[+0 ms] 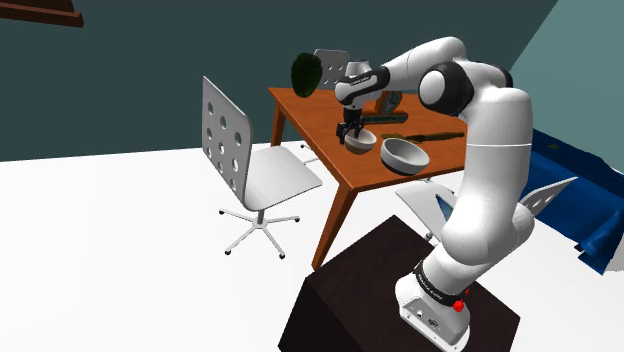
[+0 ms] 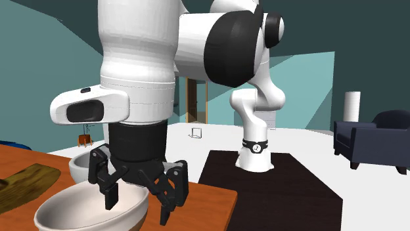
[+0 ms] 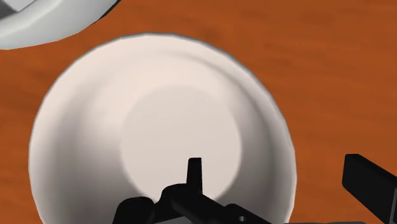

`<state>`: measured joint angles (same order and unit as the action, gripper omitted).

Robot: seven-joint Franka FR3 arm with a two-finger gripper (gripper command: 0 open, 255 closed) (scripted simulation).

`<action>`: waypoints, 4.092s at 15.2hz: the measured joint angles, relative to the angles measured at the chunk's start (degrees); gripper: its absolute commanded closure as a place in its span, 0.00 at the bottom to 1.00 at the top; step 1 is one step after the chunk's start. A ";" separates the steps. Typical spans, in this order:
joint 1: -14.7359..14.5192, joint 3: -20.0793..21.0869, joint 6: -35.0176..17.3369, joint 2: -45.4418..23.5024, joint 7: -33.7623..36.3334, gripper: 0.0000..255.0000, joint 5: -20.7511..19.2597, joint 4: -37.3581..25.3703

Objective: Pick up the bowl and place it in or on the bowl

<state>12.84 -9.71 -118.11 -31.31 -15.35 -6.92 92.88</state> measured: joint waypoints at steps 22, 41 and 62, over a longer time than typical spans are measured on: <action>0.12 -0.06 -0.51 0.08 -0.10 1.00 -0.04 0.57; -0.41 -0.28 11.23 5.51 -1.40 1.00 -0.21 -5.86; 5.38 -5.31 8.30 24.13 -11.29 1.00 -3.94 13.48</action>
<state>18.22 -15.02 -109.81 -7.18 -26.64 -10.86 106.37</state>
